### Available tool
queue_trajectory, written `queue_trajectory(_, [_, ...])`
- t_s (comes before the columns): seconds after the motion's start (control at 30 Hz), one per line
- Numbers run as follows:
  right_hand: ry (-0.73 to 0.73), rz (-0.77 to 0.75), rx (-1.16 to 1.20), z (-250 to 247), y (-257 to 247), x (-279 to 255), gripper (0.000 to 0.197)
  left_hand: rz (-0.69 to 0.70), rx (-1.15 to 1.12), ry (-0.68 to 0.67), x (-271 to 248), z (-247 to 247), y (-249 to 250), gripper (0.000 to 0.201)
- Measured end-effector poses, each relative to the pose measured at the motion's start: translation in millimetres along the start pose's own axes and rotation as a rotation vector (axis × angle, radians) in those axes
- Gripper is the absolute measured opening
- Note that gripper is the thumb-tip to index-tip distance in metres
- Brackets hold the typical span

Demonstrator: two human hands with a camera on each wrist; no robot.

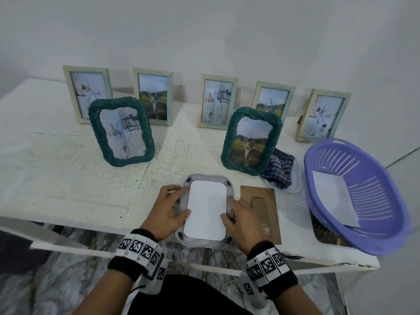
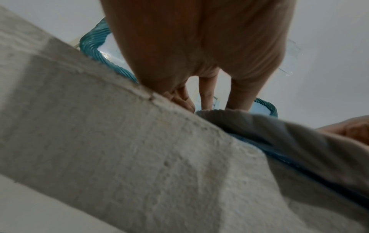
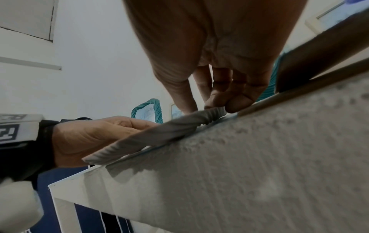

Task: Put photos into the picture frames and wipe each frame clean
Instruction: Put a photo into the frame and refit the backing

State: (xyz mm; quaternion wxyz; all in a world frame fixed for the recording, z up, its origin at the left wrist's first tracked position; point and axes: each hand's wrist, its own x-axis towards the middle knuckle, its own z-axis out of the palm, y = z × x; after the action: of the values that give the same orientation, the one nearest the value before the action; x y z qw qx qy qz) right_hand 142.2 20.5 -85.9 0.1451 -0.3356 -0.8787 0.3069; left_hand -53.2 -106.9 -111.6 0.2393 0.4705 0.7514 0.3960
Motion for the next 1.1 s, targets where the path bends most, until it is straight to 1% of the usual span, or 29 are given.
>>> queue_trajectory(0.1, [0.034,-0.014,-0.03,4,3,0,0.02,0.01,0.018,-0.018,0,0,-5,0.062])
queue_trajectory(0.17, [0.032,-0.012,-0.034,5,3,0,0.021,0.012,0.02,-0.02,0,0,-6,0.066])
queue_trajectory(0.33, [0.039,-0.006,-0.04,6,3,0,0.024,0.005,0.012,-0.001,-1,1,-6,0.065])
queue_trajectory(0.4, [0.043,-0.012,-0.03,5,0,-1,0.029,0.0,-0.002,0.006,-1,0,-4,0.06])
queue_trajectory(0.47, [0.085,-0.011,-0.018,-2,-1,-5,0.03,0.003,-0.022,0.013,-2,-2,-1,0.05])
queue_trajectory(0.53, [0.175,0.007,-0.13,-11,3,-8,0.026,0.018,-0.036,0.031,-4,-5,0,0.046])
queue_trajectory(0.57, [0.217,0.038,-0.248,-15,6,-9,0.024,0.026,-0.036,0.041,-5,-6,1,0.045])
queue_trajectory(0.6, [0.242,0.101,-0.372,-19,8,-9,0.025,0.031,-0.035,0.049,-7,-8,0,0.043])
queue_trajectory(0.63, [0.242,0.199,-0.476,-23,9,-9,0.029,0.037,-0.034,0.056,-8,-9,0,0.041])
queue_trajectory(0.67, [0.196,0.316,-0.547,-26,9,-10,0.035,0.04,-0.033,0.063,-9,-9,0,0.04])
queue_trajectory(0.7, [0.12,0.435,-0.583,-28,9,-10,0.043,0.042,-0.033,0.069,-11,-9,0,0.039])
queue_trajectory(0.73, [0.06,0.523,-0.597,-30,9,-11,0.05,0.044,-0.035,0.073,-11,-9,0,0.039])
queue_trajectory(0.8, [0.017,0.594,-0.556,-32,13,-13,0.056,0.053,-0.046,0.075,-12,-10,0,0.04])
queue_trajectory(0.97, [0.053,0.653,-0.253,-45,15,-12,0.051,0.073,-0.055,0.06,-12,-12,0,0.039])
queue_trajectory(1.03, [0.103,0.626,-0.174,-50,9,-12,0.047,0.076,-0.053,0.047,-13,-11,-2,0.039])
queue_trajectory(1.1, [0.141,0.564,-0.162,-48,-3,-11,0.046,0.079,-0.05,0.036,-13,-11,-3,0.039])
